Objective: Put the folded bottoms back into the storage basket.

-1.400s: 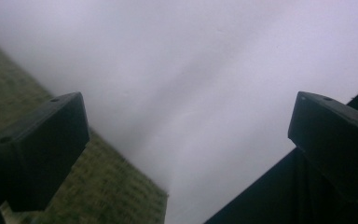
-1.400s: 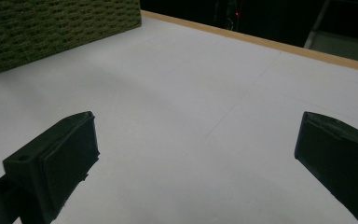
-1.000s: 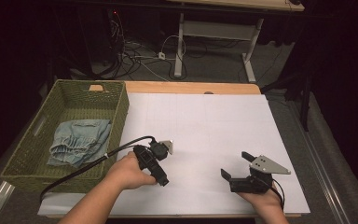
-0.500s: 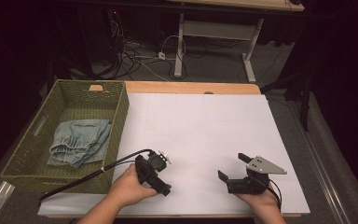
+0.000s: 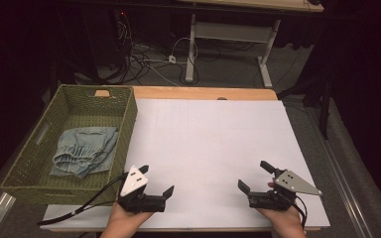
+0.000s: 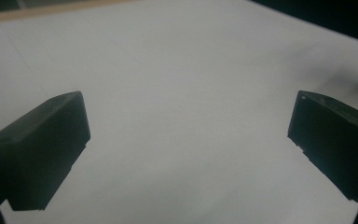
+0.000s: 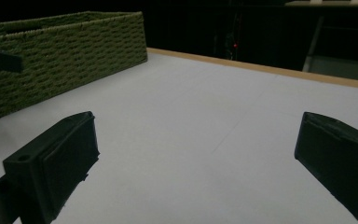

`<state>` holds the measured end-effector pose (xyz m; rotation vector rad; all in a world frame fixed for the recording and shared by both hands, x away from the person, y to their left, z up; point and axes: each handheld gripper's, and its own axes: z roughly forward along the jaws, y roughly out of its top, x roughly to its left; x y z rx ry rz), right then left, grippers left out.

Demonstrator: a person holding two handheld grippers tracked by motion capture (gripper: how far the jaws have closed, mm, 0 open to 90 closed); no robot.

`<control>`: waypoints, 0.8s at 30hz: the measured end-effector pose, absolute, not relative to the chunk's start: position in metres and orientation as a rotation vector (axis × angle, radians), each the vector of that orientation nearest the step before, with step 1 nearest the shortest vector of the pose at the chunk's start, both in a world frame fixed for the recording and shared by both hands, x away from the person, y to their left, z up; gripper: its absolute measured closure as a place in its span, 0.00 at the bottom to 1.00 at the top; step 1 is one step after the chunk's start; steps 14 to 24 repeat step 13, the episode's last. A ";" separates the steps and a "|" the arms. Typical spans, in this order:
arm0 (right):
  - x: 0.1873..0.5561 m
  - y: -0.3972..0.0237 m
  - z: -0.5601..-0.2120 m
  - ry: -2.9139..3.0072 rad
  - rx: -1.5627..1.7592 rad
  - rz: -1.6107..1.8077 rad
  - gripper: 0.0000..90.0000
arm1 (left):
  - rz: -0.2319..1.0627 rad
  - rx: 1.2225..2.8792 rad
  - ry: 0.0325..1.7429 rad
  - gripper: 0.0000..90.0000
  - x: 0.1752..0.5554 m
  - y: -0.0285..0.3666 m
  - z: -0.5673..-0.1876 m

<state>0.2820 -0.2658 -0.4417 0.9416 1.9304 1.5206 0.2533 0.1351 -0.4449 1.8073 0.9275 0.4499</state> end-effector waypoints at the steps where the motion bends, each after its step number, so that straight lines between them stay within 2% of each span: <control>1: 0.279 -0.268 -0.440 1.912 0.947 1.521 0.00 | 0.461 1.776 0.923 0.00 0.245 0.140 -0.447; 3: 0.274 -0.274 -0.440 1.883 0.961 1.528 0.00 | 0.428 1.745 0.912 0.00 0.238 0.145 -0.447; 6: 0.272 -0.278 -0.441 1.867 0.966 1.528 0.00 | 0.452 1.697 0.912 0.00 0.241 0.146 -0.446; 9: 0.276 -0.277 -0.444 1.864 0.981 1.518 0.00 | 0.299 1.568 1.027 0.00 0.257 0.155 -0.453; 10: 0.276 -0.277 -0.444 1.865 0.987 1.515 0.00 | 0.303 1.571 1.038 0.00 0.259 0.157 -0.455; 13: 0.275 -0.276 -0.445 1.869 0.976 1.506 0.00 | 0.459 1.751 0.964 0.00 0.256 0.152 -0.458; 24: 0.275 -0.276 -0.445 1.869 0.976 1.506 0.00 | 0.459 1.751 0.964 0.00 0.256 0.152 -0.458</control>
